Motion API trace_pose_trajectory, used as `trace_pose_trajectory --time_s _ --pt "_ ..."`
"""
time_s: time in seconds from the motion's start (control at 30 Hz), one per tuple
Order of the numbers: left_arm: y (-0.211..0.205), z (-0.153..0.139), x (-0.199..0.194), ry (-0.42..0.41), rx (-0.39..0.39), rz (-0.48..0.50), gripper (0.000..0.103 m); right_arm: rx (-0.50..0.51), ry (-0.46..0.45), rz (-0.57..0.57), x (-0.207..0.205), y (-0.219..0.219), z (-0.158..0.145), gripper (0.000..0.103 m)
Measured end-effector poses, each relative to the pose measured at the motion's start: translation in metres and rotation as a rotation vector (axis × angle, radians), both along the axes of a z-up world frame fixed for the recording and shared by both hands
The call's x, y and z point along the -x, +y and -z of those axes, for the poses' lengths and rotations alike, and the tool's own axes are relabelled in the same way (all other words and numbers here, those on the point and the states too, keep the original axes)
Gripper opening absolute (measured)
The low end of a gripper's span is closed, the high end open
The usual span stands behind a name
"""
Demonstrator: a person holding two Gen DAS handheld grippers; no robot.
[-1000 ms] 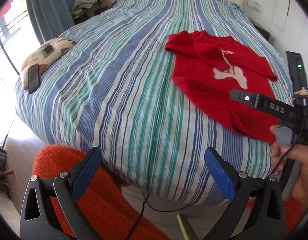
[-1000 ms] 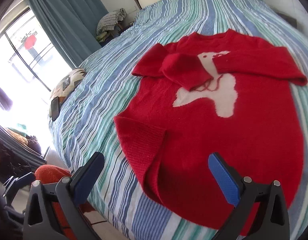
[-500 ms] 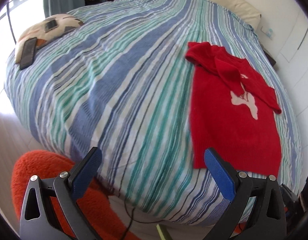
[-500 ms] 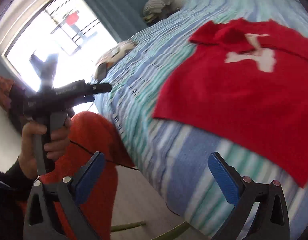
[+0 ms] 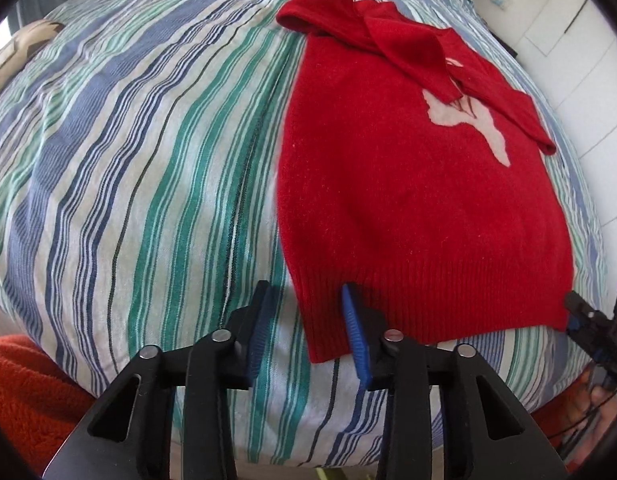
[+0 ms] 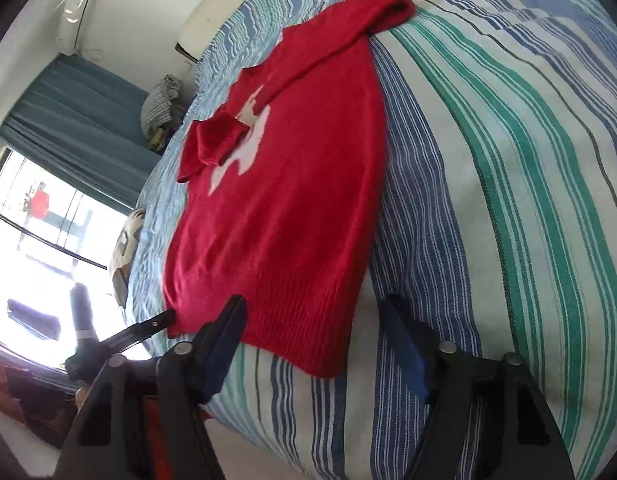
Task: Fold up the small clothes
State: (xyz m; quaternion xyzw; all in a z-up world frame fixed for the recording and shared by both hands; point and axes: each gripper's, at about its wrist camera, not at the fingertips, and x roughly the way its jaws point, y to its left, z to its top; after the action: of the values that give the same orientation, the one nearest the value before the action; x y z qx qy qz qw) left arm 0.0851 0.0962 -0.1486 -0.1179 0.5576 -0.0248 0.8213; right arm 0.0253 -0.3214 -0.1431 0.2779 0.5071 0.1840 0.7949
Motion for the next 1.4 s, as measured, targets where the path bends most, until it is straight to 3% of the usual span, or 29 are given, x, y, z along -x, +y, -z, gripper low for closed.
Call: trace_pose_trajectory --time_s 0.03,0.07,0.3,0.37,0.47,0.53,0.67,0.93,1.4 --pt "0.004 0.002 0.0 0.005 0.034 -0.01 0.003 0.012 0.005 0.007 -0.002 0.0 0.001 0.02" --pt "0.008 0.003 0.0 0.017 0.054 -0.028 0.003 0.007 0.026 0.009 -0.003 0.0 0.001 0.004" --pt "0.023 -0.029 0.026 -0.021 0.073 -0.074 0.002 0.092 -0.016 0.079 0.028 -0.029 -0.052 0.003" --pt "0.016 -0.026 0.026 -0.017 0.021 -0.057 0.002 0.153 0.007 0.062 0.026 -0.023 -0.046 0.003" --pt "0.005 -0.003 0.019 0.03 -0.042 -0.042 0.002 0.242 0.083 0.054 0.019 -0.018 -0.008 0.003" --pt "0.004 0.002 0.017 0.029 -0.069 -0.033 0.002 0.224 0.104 0.075 0.017 -0.022 0.007 0.003" --pt "0.004 0.004 0.017 0.015 -0.084 -0.024 0.002 0.269 0.076 0.051 0.012 -0.018 0.0 0.003" --pt "-0.013 0.009 0.01 -0.011 -0.159 0.005 0.003 0.26 0.071 0.066 0.015 -0.02 0.004 0.003" --pt "-0.016 0.01 0.012 -0.025 -0.179 0.01 0.004 0.236 0.064 0.08 0.016 -0.023 0.006 0.002"
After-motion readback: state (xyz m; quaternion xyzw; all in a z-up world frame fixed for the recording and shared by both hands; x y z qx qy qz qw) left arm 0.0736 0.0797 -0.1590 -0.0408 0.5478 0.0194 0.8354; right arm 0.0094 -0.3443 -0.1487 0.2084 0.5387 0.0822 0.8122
